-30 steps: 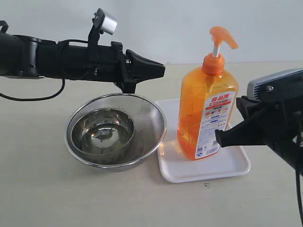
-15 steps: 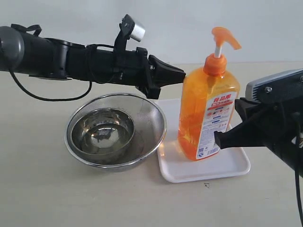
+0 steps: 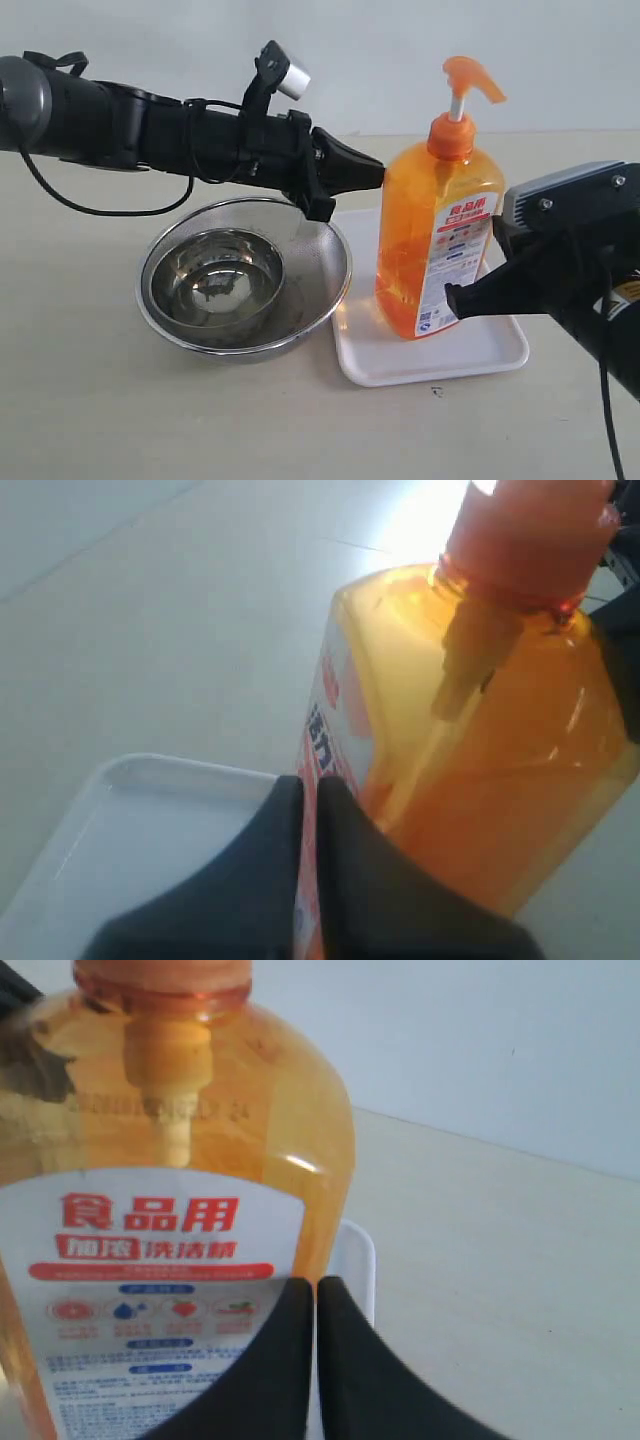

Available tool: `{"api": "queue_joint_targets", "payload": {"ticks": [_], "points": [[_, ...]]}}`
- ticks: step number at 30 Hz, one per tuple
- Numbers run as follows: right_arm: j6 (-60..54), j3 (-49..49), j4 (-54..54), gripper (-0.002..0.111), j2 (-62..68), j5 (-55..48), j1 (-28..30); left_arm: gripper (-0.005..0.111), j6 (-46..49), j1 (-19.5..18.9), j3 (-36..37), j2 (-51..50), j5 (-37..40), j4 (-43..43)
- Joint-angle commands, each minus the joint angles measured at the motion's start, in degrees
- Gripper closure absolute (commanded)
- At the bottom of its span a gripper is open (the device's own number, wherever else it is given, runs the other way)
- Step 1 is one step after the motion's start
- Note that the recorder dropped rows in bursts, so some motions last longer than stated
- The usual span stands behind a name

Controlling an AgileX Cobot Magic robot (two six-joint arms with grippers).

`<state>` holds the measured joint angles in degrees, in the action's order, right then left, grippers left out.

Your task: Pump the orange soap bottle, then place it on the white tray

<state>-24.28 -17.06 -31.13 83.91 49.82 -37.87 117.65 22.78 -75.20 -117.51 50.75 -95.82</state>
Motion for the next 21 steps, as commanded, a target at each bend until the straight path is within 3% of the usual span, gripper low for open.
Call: {"api": "queue_joint_targets", "payload": {"ticks": [1,21], "points": [[1.3,-0.2,0.9,0.108,2.7,4.5,0.2,0.102,-1.5,0.2,-0.4,0.0,-0.4,1.9],[2.8,-0.2,2.3,0.108,4.1,9.0,0.2,0.102,-4.9,0.3,-0.4,0.0,6.2,4.9]]}}
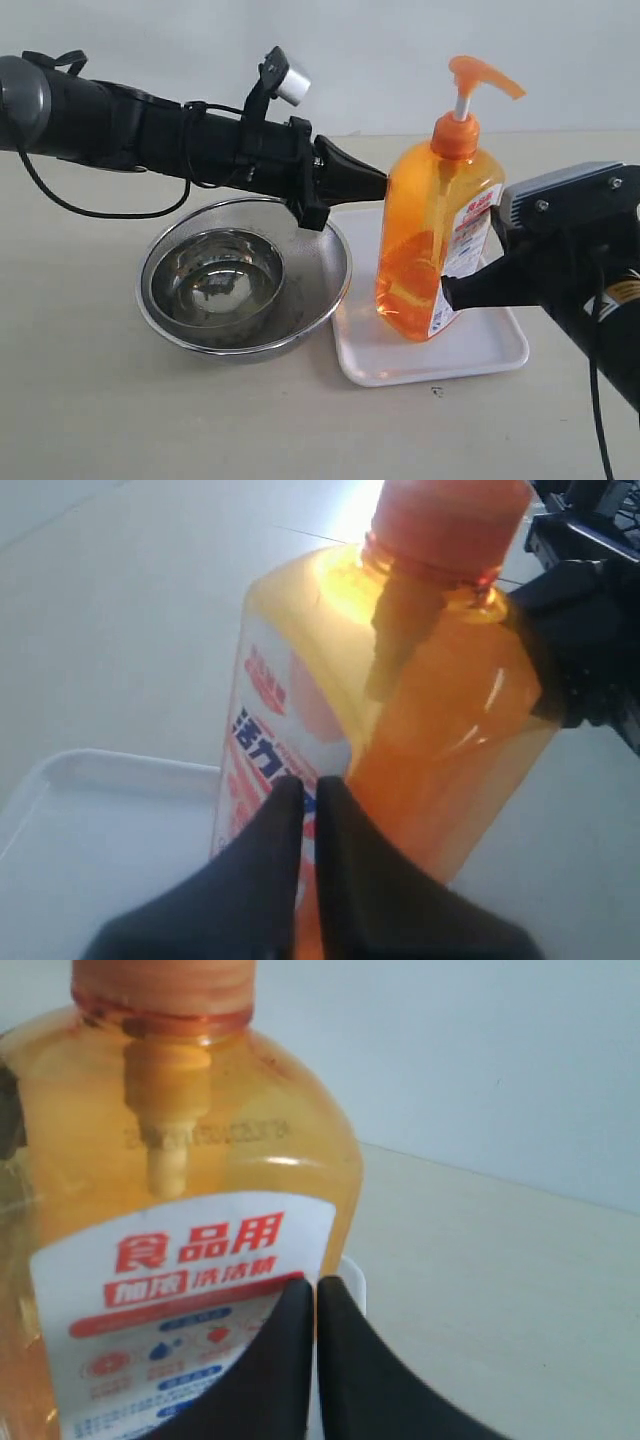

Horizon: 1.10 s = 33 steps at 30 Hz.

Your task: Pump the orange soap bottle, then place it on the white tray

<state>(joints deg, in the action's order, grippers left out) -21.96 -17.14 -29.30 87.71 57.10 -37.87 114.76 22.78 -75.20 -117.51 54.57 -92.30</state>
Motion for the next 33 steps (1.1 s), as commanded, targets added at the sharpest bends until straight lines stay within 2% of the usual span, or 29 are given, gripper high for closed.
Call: {"api": "queue_joint_targets", "payload": {"ticks": [1,6,13,20,26,33], "points": [[0.4,-0.1,0.6,0.108,0.3,1.9,0.2,0.102,-2.3,0.3,-0.4,0.0,2.7,1.9],[0.4,-2.7,2.3,0.108,0.3,-0.9,0.2,0.102,-3.4,0.3,-0.4,0.0,7.0,2.3],[0.4,-5.1,4.2,0.108,1.3,-2.3,0.2,0.102,-5.5,0.3,-0.4,0.0,8.5,3.8],[0.3,-6.1,4.8,0.108,5.6,0.6,0.2,0.102,-5.9,0.3,-0.4,0.0,8.3,3.8],[-0.5,-10.6,5.9,0.108,5.6,-2.7,0.2,0.102,-5.9,0.3,-0.4,0.0,7.7,3.3],[-2.9,-10.9,4.1,0.108,5.6,-4.7,0.2,0.102,-5.9,0.3,-0.4,0.0,5.3,2.7]]}}
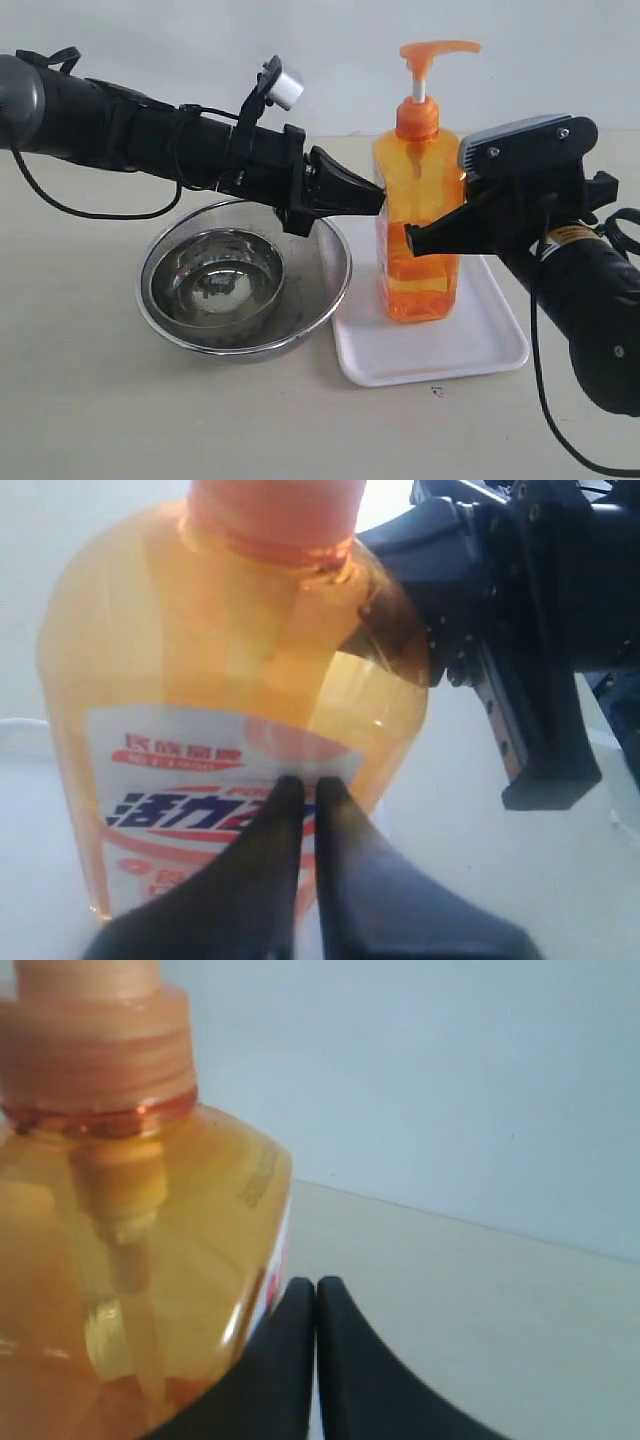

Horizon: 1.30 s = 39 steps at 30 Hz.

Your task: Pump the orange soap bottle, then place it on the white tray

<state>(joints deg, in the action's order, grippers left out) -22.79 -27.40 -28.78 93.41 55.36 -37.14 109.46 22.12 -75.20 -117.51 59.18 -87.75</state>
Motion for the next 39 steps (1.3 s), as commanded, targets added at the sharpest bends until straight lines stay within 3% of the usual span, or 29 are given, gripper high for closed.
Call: {"api": "queue_joint_targets", "payload": {"ticks": [1,22,28,39], "points": [[-2.1,-0.6,3.2,0.108,-0.1,-3.3,-0.5,0.102,-0.6,1.0,-0.4,0.0,0.7,-1.9],[-5.6,-0.6,-1.8,0.108,-0.2,-4.3,-0.5,0.102,-0.4,0.8,-0.4,0.1,0.7,-1.4],[-5.0,3.0,-5.2,0.108,-0.3,3.8,-0.5,0.102,-0.6,-1.3,-0.4,1.6,0.6,-1.2],[-3.7,4.3,-9.1,0.108,-0.7,7.3,-0.5,0.102,-1.7,-4.2,1.2,3.1,0.3,-0.6]]}}
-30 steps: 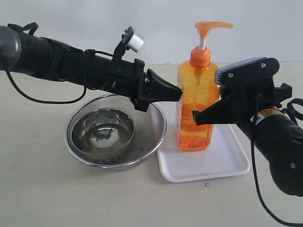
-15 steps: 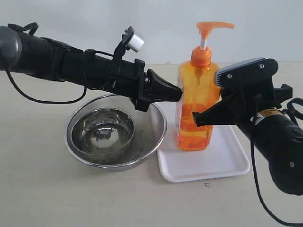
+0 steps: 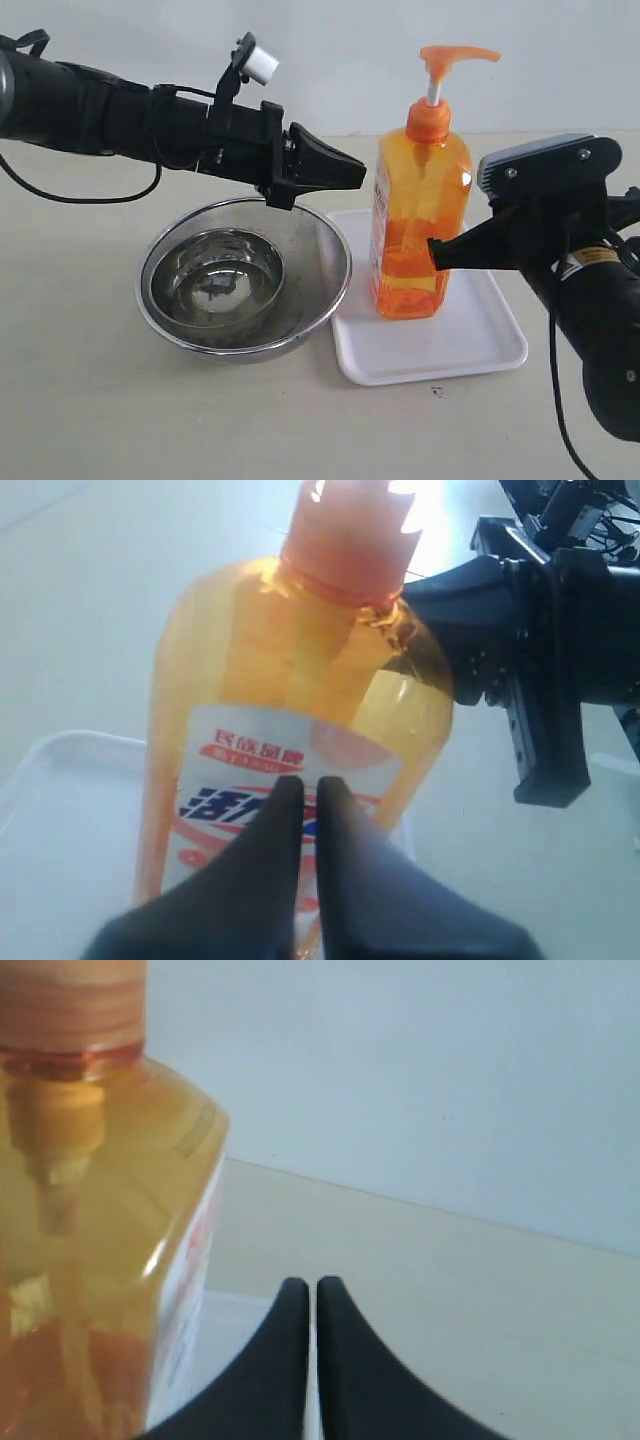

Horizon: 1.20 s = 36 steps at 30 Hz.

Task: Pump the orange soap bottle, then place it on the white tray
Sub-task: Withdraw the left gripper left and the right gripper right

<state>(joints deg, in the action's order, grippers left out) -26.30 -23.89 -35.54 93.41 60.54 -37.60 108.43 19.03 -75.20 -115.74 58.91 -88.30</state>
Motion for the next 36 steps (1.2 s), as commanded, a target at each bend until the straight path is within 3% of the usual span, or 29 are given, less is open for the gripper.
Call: {"api": "queue_joint_targets", "payload": {"ticks": [1,9,26,36], "points": [[-0.2,1.2,-2.0,0.108,-1.3,2.1,0.0,0.102,-0.7,-1.6,1.9,1.8,0.3,-0.1],[-0.1,6.0,-2.5,0.108,-13.4,-0.3,0.0,0.102,3.3,-5.4,8.3,7.4,0.8,-4.4],[1.2,14.6,-3.7,0.108,-27.0,-1.1,0.0,0.102,11.6,-5.4,27.4,25.9,0.8,-11.6],[2.4,14.8,-4.7,0.108,-32.3,-9.6,0.0,0.102,11.6,-5.2,37.7,38.9,2.2,-11.6]]}}
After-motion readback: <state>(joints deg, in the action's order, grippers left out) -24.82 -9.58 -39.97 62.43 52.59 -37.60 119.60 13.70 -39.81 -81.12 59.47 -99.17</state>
